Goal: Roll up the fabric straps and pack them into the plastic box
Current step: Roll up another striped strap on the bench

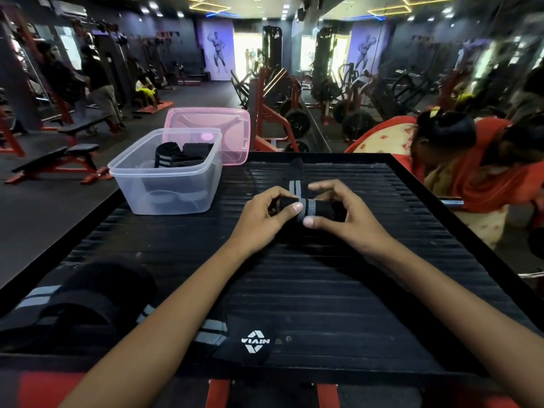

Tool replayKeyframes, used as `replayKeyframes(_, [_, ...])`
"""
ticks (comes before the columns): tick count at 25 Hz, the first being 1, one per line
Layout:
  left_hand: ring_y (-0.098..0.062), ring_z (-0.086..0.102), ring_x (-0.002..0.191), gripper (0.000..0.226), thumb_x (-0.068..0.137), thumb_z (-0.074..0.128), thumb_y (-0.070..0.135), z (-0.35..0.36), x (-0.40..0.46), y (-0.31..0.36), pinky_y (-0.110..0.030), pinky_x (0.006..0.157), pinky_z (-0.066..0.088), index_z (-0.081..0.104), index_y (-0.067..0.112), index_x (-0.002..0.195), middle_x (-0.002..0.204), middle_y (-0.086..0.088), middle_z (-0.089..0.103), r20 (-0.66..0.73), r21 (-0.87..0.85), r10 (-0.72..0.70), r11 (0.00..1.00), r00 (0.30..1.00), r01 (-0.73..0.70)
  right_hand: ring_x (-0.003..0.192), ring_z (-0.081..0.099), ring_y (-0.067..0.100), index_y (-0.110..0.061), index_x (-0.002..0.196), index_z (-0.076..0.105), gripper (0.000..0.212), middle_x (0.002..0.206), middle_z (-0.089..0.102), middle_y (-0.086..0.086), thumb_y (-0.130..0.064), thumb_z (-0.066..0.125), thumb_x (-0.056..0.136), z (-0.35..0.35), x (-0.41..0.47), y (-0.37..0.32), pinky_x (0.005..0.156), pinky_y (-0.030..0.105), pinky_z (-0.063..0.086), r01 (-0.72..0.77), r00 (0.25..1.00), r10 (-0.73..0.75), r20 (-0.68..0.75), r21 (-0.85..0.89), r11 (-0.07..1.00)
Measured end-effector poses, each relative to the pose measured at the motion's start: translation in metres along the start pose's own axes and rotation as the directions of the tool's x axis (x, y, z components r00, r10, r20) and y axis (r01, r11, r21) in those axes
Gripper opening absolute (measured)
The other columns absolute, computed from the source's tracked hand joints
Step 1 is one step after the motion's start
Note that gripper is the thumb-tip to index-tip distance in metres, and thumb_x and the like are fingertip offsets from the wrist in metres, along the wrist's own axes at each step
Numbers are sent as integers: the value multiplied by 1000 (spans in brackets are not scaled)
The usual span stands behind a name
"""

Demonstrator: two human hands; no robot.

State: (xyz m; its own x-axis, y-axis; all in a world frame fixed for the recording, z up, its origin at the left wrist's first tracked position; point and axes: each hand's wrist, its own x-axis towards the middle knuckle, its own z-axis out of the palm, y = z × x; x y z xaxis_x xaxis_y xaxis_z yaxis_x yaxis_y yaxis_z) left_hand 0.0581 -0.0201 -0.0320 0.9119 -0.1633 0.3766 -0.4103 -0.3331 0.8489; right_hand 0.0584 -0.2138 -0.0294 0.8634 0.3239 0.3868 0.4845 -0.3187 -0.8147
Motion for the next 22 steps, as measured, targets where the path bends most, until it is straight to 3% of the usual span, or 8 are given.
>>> replayKeyframes(3, [-16,64,85,14,86,67,32,0,0,-2,-34,85,50,70,23,97,91,-10,70,-28,-89,-54,995,998,52,98,61,9,-14,106,62,39,102,66,-5,-10,81,73,1,0,-3,85,29,50,77,997,-78,-16,-84,994])
replayKeyframes(6, [-10,65,97,27,81,73,27,-1,0,-1,-27,90,52,65,22,106,105,0,69,50,-151,5,988,999,2,92,66,17,-11,97,68,23,97,71,4,-19,79,78,-1,2,0,85,34,52,13,997,-10,-80,39,999])
replayKeyframes(9, [-11,66,99,24,79,76,16,-1,0,0,-24,88,50,67,19,101,104,1,70,47,-138,73,988,996,-66,87,68,18,-8,99,70,22,94,72,9,-24,72,84,-1,1,0,83,36,52,-95,995,97,-2,208,973])
replayKeyframes(12, [-23,63,93,18,79,74,33,-1,1,-4,-28,84,46,69,26,96,99,-2,70,-17,-111,24,993,1000,-26,105,62,8,-17,113,63,40,110,67,-6,-19,79,77,-2,0,-2,96,25,46,0,1000,-2,31,49,999])
replayKeyframes(14, [-14,59,85,22,81,70,38,1,1,-7,-26,83,43,67,27,100,95,4,68,-10,-104,-13,995,1000,12,106,61,9,-17,110,63,42,109,66,-7,-14,82,73,-1,1,-2,98,27,44,66,997,-66,33,-13,998])
replayKeyframes(16, [-3,58,93,28,84,69,36,2,1,-6,-24,87,41,64,27,110,99,14,65,37,-113,-10,994,999,14,104,63,10,-14,104,67,33,104,69,-6,-17,81,75,-2,2,0,98,31,45,64,998,-64,-19,7,998])
replayKeyframes(19, [-7,60,111,41,78,76,30,3,0,-6,-28,98,46,61,24,116,114,8,64,152,-98,88,992,984,-74,96,67,16,-15,98,70,25,98,72,-1,-31,75,80,0,2,1,93,40,51,-28,998,31,-50,60,998])
replayKeyframes(22, [-6,64,99,22,85,70,28,2,-1,-4,-23,92,48,64,18,104,101,7,68,134,-102,72,993,988,-59,96,67,17,-18,100,67,29,100,70,-1,-37,73,79,1,1,-2,90,40,52,-66,997,70,-26,136,989])
